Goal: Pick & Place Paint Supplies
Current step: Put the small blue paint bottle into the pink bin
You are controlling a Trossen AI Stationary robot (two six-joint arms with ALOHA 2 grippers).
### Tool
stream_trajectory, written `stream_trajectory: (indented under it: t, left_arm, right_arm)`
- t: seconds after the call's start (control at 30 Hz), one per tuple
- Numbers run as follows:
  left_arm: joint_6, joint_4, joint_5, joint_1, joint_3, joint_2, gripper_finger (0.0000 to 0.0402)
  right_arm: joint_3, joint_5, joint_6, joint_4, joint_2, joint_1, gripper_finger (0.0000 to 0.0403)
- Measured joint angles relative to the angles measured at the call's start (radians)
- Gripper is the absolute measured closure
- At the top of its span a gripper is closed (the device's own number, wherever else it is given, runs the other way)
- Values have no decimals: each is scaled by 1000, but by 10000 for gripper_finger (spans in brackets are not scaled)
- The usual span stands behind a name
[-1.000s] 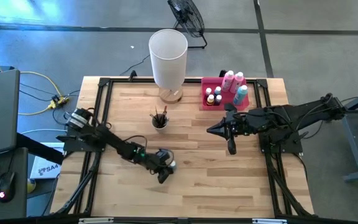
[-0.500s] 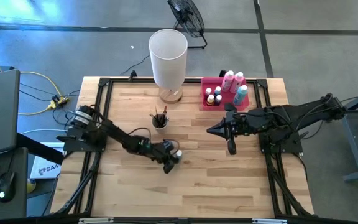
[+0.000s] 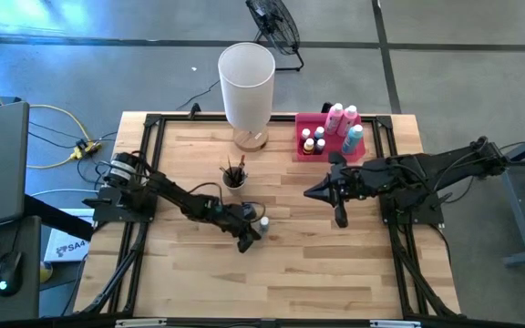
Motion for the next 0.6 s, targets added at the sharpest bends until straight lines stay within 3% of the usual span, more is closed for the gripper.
stream_trajectory:
  t: [0.17, 0.6]
  left_arm:
    - [3, -1, 101, -1, -2, -14, 402]
    - [68, -91, 148, -9, -4, -122, 402]
  right_arm:
    - [0, 0, 0, -15, 0, 0, 401]
    - [0, 8, 0, -18, 0, 0, 401]
